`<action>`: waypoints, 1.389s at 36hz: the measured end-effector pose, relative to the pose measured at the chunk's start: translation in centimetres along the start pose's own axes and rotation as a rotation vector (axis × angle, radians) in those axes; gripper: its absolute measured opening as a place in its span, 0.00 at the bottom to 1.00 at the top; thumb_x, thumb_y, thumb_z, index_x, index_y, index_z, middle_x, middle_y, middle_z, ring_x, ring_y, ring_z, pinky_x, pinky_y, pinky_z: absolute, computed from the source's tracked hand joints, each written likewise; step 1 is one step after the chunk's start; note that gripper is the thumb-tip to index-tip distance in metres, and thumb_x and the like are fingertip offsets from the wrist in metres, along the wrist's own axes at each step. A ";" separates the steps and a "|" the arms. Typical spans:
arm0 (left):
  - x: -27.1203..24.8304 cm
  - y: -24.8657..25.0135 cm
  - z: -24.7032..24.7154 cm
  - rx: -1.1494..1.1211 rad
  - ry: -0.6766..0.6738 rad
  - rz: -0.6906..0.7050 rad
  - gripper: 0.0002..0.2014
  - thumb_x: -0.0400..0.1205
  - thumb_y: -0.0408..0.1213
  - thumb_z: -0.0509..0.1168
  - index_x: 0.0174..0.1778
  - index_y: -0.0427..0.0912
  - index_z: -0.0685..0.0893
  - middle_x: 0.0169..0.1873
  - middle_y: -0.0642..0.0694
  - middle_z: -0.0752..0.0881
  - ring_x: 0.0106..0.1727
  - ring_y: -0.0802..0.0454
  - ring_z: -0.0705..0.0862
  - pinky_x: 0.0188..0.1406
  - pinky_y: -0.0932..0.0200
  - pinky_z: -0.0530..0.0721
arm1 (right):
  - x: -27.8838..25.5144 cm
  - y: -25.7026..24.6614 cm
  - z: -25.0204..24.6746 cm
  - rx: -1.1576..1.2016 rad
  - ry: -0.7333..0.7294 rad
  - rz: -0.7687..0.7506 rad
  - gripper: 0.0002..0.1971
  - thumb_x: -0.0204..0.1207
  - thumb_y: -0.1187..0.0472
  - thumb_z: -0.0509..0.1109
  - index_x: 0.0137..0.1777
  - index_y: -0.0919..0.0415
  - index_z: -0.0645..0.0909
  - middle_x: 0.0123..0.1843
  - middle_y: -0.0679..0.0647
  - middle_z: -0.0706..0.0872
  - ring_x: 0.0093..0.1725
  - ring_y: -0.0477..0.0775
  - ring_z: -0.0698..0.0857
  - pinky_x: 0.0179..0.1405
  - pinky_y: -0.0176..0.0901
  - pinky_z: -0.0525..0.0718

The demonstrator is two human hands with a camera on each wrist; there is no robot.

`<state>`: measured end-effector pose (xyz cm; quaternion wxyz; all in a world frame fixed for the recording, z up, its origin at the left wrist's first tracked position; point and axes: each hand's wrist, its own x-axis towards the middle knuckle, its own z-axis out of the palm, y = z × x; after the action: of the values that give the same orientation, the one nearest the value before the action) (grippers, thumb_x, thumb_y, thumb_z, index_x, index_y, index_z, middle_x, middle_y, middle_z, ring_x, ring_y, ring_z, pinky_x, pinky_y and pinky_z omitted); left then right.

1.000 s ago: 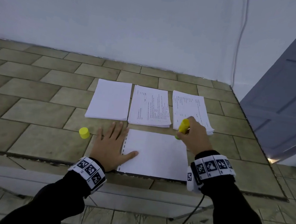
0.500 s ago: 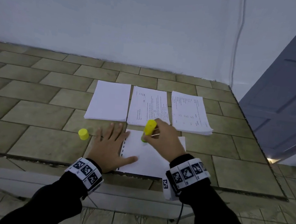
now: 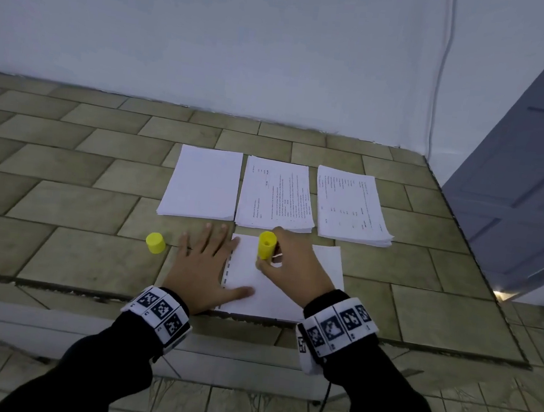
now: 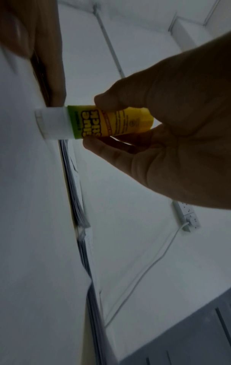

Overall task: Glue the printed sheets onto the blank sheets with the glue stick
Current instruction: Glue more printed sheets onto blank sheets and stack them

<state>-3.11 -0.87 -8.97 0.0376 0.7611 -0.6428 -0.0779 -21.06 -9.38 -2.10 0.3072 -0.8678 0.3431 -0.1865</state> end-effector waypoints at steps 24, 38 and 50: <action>0.1 -0.2 0.3 0.014 0.061 0.015 0.40 0.78 0.61 0.28 0.86 0.52 0.57 0.87 0.48 0.51 0.87 0.42 0.46 0.82 0.31 0.47 | -4.0 2.0 -3.1 0.130 0.111 -0.034 0.08 0.73 0.62 0.75 0.42 0.59 0.77 0.40 0.53 0.85 0.42 0.50 0.86 0.44 0.51 0.87; 0.2 -0.5 0.6 0.006 0.060 0.035 0.39 0.79 0.59 0.29 0.86 0.51 0.55 0.86 0.47 0.50 0.87 0.41 0.46 0.79 0.29 0.47 | -2.8 -1.8 1.9 0.134 -0.132 -0.183 0.10 0.75 0.59 0.74 0.49 0.54 0.75 0.49 0.55 0.82 0.46 0.52 0.82 0.48 0.51 0.86; 0.1 -0.4 0.8 0.015 0.095 0.015 0.35 0.83 0.57 0.33 0.84 0.49 0.62 0.85 0.45 0.59 0.86 0.39 0.55 0.79 0.28 0.52 | -5.6 3.3 -3.6 0.160 -0.015 -0.149 0.06 0.70 0.66 0.75 0.38 0.61 0.80 0.45 0.52 0.84 0.43 0.51 0.86 0.42 0.48 0.87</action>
<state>-2.80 -0.84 -9.82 0.0631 0.7594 -0.6465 -0.0366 -28.49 -8.73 -2.22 0.3635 -0.8650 0.2591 -0.2293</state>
